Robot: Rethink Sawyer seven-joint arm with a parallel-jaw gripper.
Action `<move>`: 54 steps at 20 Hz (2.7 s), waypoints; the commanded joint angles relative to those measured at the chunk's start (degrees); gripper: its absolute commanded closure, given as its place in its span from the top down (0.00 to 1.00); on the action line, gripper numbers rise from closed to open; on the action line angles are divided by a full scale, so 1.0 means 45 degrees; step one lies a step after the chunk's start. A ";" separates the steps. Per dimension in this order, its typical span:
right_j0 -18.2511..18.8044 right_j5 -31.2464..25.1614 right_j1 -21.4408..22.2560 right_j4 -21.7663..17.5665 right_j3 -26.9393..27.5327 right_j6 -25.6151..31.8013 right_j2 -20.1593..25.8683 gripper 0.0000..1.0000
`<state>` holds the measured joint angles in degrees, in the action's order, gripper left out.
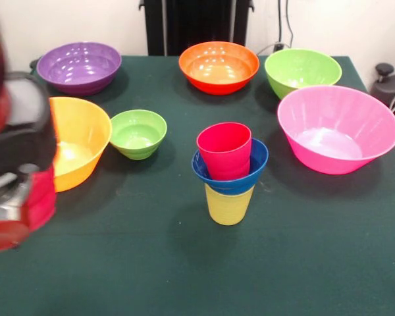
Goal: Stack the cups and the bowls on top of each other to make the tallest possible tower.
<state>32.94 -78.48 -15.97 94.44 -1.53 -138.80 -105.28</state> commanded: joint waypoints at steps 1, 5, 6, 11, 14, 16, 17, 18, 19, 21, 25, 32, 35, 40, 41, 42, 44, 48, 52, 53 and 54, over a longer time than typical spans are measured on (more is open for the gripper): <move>-0.0876 -0.0384 0.0391 0.1362 -0.0020 0.2853 -0.3118 0.00; -0.1173 -0.0585 0.0340 0.1329 -0.0023 0.2823 -0.2749 0.00; -0.1213 -0.0594 0.0315 0.1288 -0.0011 0.2914 -0.2620 0.00; -0.1444 -0.0974 0.0250 0.0578 -0.0007 0.2927 -0.1690 0.00; -0.1647 -0.1433 0.0340 -0.0269 -0.0015 0.3052 -0.1008 0.00; -0.1857 -0.1724 0.0569 -0.0869 -0.0026 0.3173 -0.0753 0.00; -0.1956 -0.1758 0.0647 -0.1167 -0.0043 0.3175 -0.0594 0.00; -0.2168 -0.1920 0.0735 -0.1633 -0.0082 0.3043 -0.0266 0.00; -0.2269 -0.2012 0.0765 -0.1871 -0.0097 0.3001 -0.0076 0.00; -0.2487 -0.2124 0.0795 -0.2375 -0.0133 0.2925 0.0256 0.00; -0.2823 -0.2069 0.0703 -0.3111 -0.0226 0.2703 0.0652 0.00; -0.3458 -0.1904 0.0792 -0.4484 -0.0331 0.2661 0.1629 0.00; -0.3784 -0.1670 0.0783 -0.4966 -0.0411 0.2596 0.2245 0.00; -0.4399 -0.1225 0.0619 -0.5925 -0.0853 0.2243 0.3475 0.00; -0.4487 -0.1132 0.0585 -0.6051 -0.0926 0.2163 0.3638 0.00; -0.4767 -0.1067 0.0576 -0.6418 -0.1222 0.2014 0.4116 0.00; -0.5085 -0.1107 0.0610 -0.6821 -0.1518 0.1862 0.4552 0.00; -0.5510 -0.1090 0.0886 -0.7494 -0.2039 0.1721 0.5277 0.00; -0.5977 -0.1281 0.1396 -0.8329 -0.2676 0.1811 0.6024 0.00; -0.6105 -0.1291 0.1496 -0.8517 -0.2862 0.1850 0.6210 0.00; -0.6112 -0.1466 0.1640 -0.8571 -0.2791 0.1804 0.6160 0.00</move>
<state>7.24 -82.53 -11.73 63.08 -8.26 -138.80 -85.46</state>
